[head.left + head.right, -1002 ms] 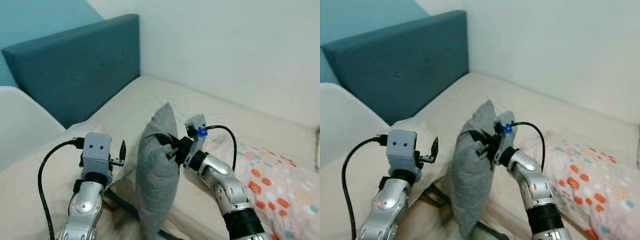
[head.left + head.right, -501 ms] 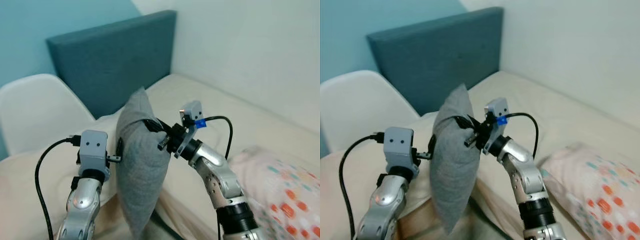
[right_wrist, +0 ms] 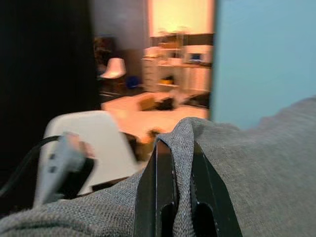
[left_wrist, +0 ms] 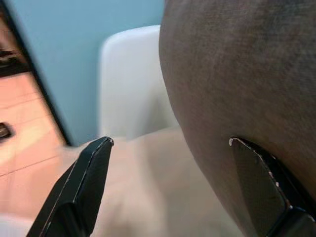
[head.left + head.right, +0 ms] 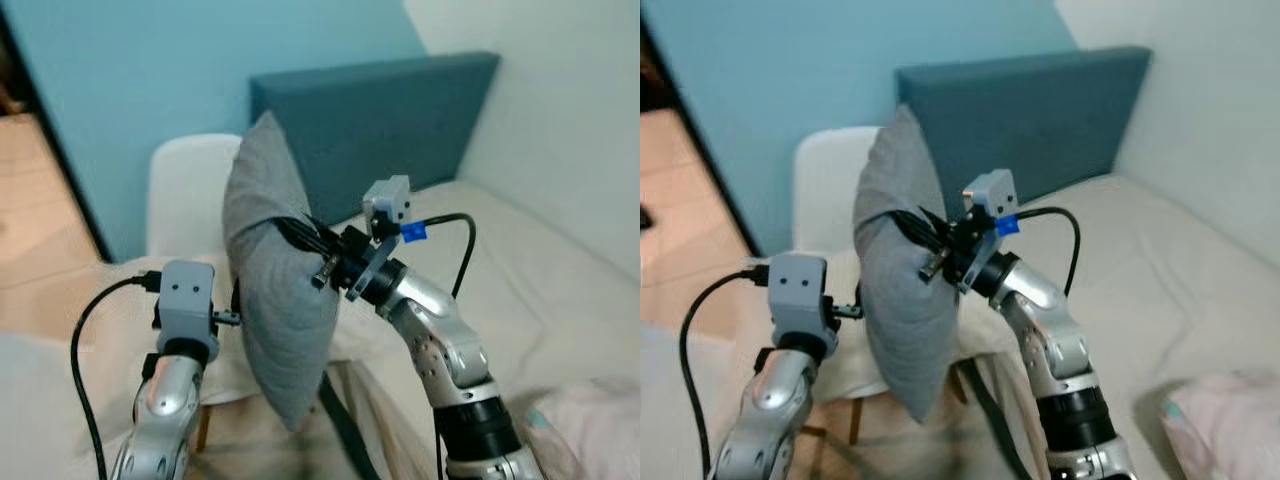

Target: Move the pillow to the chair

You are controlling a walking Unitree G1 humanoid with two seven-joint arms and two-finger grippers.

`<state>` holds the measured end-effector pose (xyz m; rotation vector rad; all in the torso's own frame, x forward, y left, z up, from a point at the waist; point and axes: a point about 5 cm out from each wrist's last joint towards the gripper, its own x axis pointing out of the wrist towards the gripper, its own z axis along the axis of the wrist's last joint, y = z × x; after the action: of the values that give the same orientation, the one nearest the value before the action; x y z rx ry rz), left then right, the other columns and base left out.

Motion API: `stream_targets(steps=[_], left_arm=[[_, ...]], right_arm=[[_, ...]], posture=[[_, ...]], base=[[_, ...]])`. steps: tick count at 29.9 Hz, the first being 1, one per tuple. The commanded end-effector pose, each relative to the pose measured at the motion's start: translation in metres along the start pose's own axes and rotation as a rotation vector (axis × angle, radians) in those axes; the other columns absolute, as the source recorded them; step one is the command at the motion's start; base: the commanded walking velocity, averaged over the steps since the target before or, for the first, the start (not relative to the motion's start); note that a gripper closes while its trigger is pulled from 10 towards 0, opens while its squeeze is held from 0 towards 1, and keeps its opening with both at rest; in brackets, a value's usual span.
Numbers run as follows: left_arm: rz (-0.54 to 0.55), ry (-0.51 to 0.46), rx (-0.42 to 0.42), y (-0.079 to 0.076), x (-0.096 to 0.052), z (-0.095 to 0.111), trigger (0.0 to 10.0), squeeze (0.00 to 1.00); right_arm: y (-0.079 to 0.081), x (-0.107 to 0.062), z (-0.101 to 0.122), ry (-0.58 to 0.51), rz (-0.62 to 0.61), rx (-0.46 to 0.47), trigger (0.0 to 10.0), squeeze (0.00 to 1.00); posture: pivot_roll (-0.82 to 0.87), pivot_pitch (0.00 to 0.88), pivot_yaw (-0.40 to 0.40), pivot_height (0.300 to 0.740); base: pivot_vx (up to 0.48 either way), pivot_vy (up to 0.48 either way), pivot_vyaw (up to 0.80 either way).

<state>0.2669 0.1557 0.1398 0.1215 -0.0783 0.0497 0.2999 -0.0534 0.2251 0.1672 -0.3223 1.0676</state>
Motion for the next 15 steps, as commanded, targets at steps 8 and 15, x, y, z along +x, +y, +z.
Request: stream_targets(steps=[8,15], left_arm=[[-0.025,0.004,-0.013,-0.0075,0.0006,-0.0013,10.0,0.00],[-0.027,0.006,-0.016,-0.0074,0.0006,-0.0017,10.0,0.00]], right_arm=[[0.0097,0.0017,0.0122,-0.049,0.076,-0.001,10.0,0.00],[0.0101,0.0013,0.0110,-0.040,0.076,0.004,10.0,0.00]], posture=[[0.00,0.000,-0.097,0.740],[0.00,0.000,-0.095,0.740]], base=[[0.000,0.000,0.78],[0.000,0.000,0.78]])
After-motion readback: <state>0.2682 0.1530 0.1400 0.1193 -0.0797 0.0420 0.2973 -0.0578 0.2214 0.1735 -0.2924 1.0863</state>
